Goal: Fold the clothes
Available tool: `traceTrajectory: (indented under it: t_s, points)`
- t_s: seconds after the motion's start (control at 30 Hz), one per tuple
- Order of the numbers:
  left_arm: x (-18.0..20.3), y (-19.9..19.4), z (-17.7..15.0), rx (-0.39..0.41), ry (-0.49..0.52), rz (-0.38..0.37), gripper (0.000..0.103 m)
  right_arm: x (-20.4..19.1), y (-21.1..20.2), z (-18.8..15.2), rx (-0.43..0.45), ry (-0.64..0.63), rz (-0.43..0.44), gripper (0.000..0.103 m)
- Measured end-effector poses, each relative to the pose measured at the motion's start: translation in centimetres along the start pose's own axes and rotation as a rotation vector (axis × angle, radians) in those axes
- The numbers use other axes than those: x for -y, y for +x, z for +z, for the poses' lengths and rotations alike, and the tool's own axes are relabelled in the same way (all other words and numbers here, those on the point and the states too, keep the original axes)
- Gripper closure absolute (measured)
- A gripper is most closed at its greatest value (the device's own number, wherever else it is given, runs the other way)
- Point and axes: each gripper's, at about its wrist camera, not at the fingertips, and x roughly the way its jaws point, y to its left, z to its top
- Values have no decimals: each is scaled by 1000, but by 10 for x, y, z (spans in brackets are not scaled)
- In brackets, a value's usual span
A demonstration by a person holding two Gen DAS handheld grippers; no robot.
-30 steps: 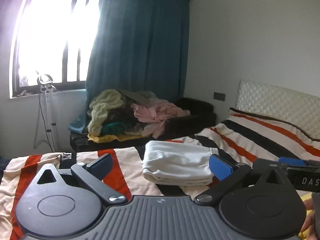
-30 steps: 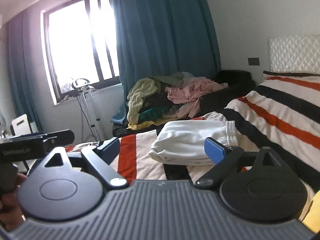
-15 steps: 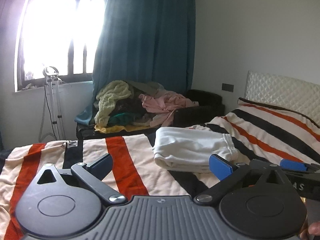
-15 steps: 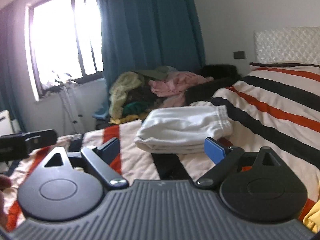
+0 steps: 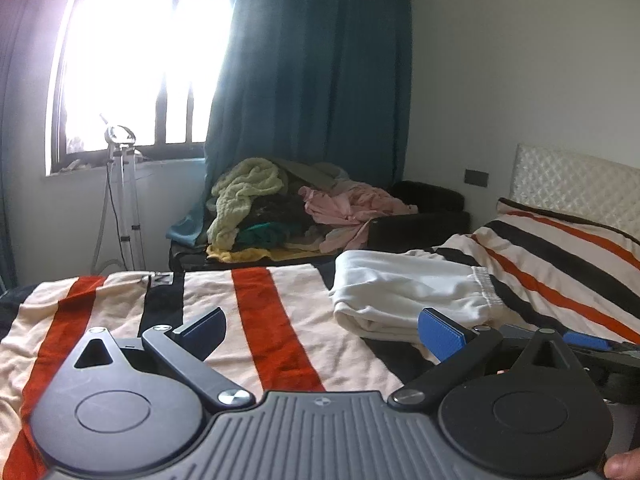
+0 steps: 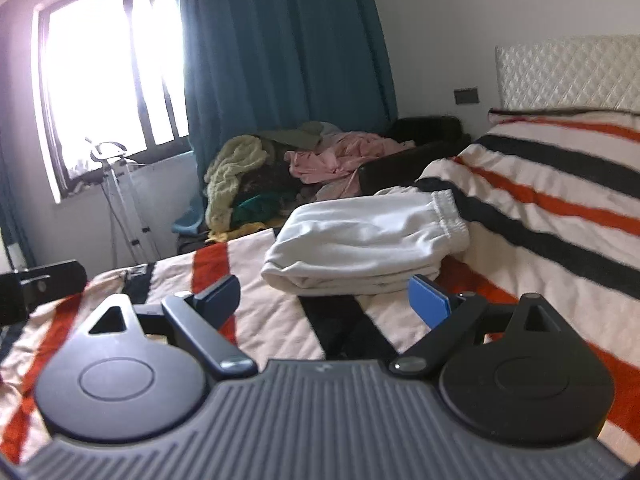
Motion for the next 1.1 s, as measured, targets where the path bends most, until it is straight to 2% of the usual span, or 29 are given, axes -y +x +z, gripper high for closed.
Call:
traceTrajectory:
  t_s: [0.13,0.43,0.77,0.9,1.1]
  points:
    - [-1,3,-3,-7,-7,1,0,-6,3,-1,-4,-39,10,11]
    - [5,4,-5,-17,7,-10,0,-6,7,-2,-25,-34,3,11]
    - [10,-2,-10,0,29,-11,0,-9,4,-5,-22,-52,21,11]
    - [18,-7,-12,30,63,-1,0,-10,4,-5,-18,-56,16,11]
    - [18,-9,-14,34,66,3,0,-12,5,-6,-22,-75,0,11]
